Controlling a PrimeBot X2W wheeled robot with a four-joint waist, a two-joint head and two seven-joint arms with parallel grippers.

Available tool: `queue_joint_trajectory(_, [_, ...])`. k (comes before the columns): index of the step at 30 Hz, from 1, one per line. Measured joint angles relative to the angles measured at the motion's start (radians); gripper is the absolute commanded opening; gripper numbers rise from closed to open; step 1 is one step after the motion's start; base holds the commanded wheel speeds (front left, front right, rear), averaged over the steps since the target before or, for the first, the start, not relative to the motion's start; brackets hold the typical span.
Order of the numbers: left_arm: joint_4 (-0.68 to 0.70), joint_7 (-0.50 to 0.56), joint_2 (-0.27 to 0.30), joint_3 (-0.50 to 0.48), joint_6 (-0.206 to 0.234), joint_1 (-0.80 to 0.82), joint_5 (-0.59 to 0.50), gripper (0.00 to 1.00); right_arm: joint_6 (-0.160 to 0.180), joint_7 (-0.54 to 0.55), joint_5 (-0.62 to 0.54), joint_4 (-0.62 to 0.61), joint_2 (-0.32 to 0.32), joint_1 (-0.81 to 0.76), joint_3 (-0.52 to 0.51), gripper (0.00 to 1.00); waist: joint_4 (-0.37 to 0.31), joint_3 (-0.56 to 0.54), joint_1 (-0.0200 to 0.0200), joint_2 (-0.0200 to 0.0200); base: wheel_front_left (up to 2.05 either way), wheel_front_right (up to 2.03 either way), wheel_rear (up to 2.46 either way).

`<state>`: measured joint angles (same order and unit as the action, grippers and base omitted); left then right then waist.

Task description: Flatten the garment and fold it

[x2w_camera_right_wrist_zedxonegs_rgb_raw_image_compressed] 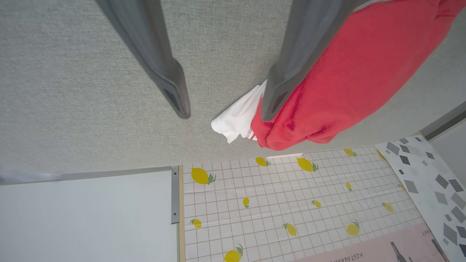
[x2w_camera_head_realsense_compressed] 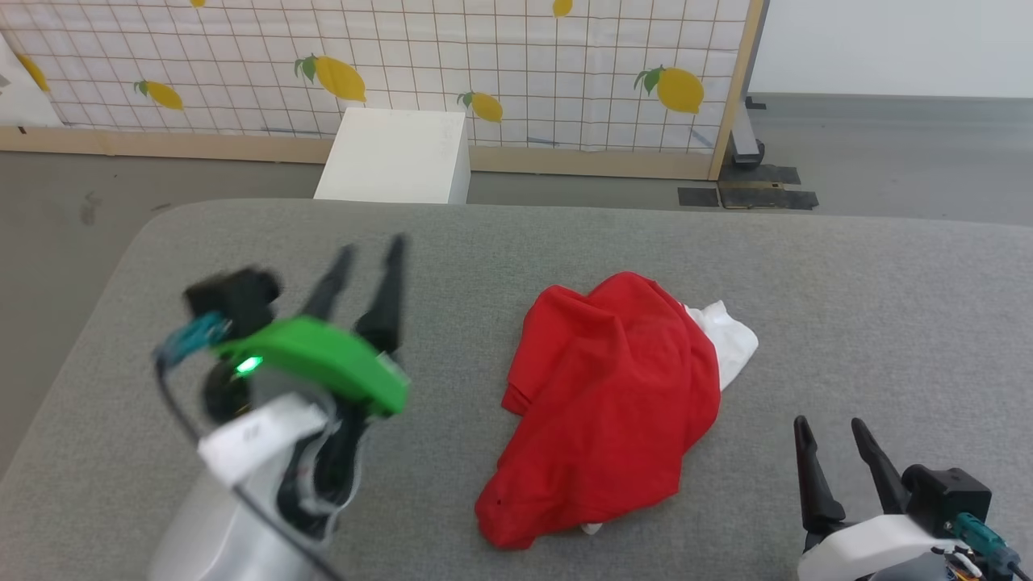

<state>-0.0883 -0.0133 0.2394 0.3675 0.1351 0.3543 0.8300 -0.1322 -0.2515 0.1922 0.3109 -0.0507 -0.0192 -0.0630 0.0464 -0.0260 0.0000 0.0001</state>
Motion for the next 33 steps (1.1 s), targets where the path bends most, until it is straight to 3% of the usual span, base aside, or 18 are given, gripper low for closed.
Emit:
queue_joint_trajectory(5, [-0.028,-0.181,0.081,-0.003,0.044,-0.093,-0.168,1.0,0.0,-0.001,-0.002,-0.004,0.0,0.011,-0.014,1.0,0.004,-0.004,0.0,0.0,0.0,0.0,0.0])
queue_joint_trajectory(8, [-0.046,-0.219,0.101,0.023,0.047,-0.133,-0.244,1.0,0.0,-0.001,-0.007,-0.009,0.0,0.015,-0.02,1.0,0.005,-0.004,0.0,0.0,0.0,0.0,0.0])
queue_joint_trajectory(21, [-0.065,-0.241,0.008,-0.005,0.015,-0.21,-0.286,1.0,0.0,0.05,-0.032,-0.027,0.0,0.063,-0.046,1.0,0.004,0.036,0.0,0.0,0.0,0.0,0.0])
queue_joint_trajectory(23, [-0.059,-0.241,-0.01,-0.011,0.014,-0.21,-0.301,1.0,0.0,0.107,-0.053,-0.028,0.0,0.106,-0.054,1.0,0.009,0.047,0.0,0.0,0.0,0.0,0.0])
queue_joint_trajectory(24, [-0.046,-0.241,-0.031,-0.022,0.014,-0.211,-0.316,1.0,0.0,0.219,-0.077,-0.021,-0.006,0.191,-0.069,1.0,0.021,0.067,0.0,0.0,0.0,0.0,0.0])
queue_joint_trajectory(26, [-0.04,-0.244,-0.044,-0.023,0.007,-0.21,-0.33,1.0,0.0,0.319,-0.083,0.005,-0.027,0.26,-0.063,1.0,0.035,0.081,0.0,0.0,0.0,0.0,0.0])
queue_joint_trajectory(33, [-0.024,-0.244,-0.08,-0.018,-0.002,-0.207,-0.378,1.0,0.0,0.656,-0.113,0.128,-0.167,0.464,0.032,1.0,0.091,0.139,0.0,0.0,0.0,0.0,0.0])
